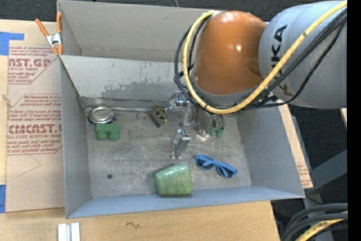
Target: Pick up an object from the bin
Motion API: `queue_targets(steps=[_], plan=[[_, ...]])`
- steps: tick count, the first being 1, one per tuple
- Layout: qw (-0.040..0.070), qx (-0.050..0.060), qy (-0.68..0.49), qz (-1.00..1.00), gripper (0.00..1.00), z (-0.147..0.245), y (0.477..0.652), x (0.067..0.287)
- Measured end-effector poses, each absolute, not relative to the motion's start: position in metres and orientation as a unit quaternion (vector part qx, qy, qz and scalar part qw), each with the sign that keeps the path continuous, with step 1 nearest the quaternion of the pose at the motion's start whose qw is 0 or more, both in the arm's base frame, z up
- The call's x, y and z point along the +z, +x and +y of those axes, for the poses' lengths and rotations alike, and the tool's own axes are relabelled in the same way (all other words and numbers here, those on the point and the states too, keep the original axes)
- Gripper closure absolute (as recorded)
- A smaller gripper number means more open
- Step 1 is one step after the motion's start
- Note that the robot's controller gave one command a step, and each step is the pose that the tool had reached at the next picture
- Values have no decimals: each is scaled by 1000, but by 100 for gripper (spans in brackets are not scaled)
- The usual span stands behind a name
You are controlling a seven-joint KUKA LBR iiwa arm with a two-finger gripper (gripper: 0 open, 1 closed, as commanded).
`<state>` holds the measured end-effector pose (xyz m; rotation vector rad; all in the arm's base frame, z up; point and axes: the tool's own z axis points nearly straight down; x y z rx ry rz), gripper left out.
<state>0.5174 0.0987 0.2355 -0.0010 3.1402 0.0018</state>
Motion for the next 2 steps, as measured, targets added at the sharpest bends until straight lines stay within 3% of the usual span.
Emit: queue_targets(steps=[1, 2], plan=[[5, 1, -47, 999, 0, 119, 540, 297], [-2, 0, -46, 999, 0, 112, 586, 144]])
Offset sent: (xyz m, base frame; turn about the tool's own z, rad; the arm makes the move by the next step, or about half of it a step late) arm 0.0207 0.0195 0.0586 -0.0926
